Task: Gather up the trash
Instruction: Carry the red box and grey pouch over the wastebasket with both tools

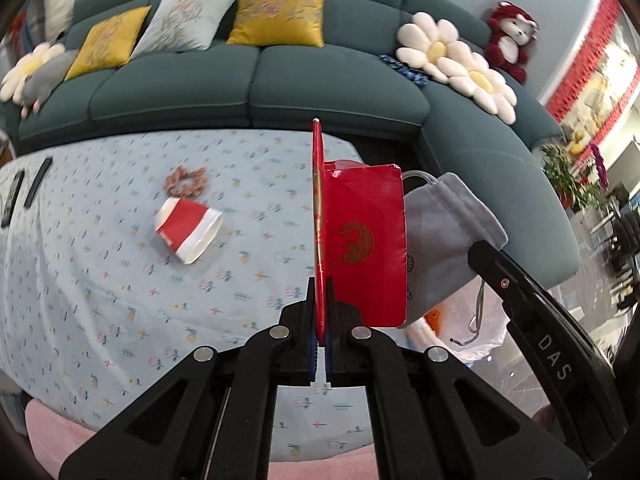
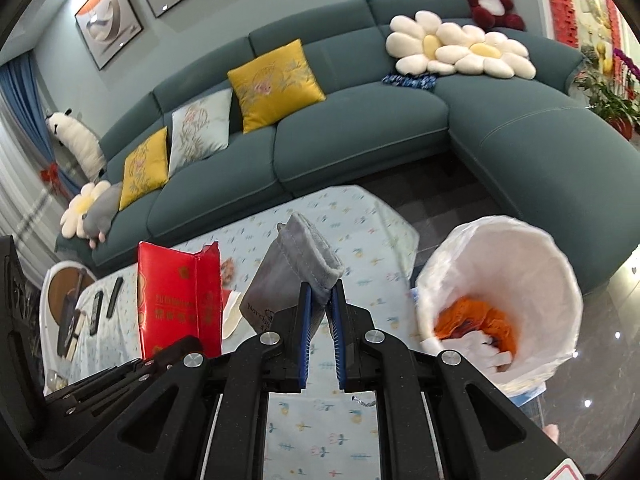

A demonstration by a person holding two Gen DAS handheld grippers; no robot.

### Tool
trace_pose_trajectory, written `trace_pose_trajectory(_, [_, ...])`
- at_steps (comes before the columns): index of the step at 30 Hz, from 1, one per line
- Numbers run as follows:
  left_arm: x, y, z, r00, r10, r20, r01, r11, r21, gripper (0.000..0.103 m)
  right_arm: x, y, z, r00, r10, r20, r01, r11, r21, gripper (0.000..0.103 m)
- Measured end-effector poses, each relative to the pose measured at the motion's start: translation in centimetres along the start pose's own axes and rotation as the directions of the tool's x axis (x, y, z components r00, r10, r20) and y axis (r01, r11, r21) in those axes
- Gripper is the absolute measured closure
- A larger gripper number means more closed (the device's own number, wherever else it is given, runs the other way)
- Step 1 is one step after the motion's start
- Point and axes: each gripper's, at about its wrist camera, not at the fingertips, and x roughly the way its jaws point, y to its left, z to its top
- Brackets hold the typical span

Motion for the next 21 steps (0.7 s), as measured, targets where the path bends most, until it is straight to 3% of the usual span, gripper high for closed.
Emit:
trace_pose_trajectory(9, [-0.2,-5.3,-0.1,0.999,-0.036,0.008,0.035,0.995,0.097,0.101,-3.0,-4.1,0.8,0.998,-0.035,0.059,0.032,0.998,0.050,0.093])
trace_pose_trajectory(21, [2.5,-12.5,-1.1,0.996,-0.073,-0.045,0.082,0.971,0.224,0.101,-4.4,-11.4,0.8,0.991,-0.117,0.071,0.106,0.984,0.143,0.093])
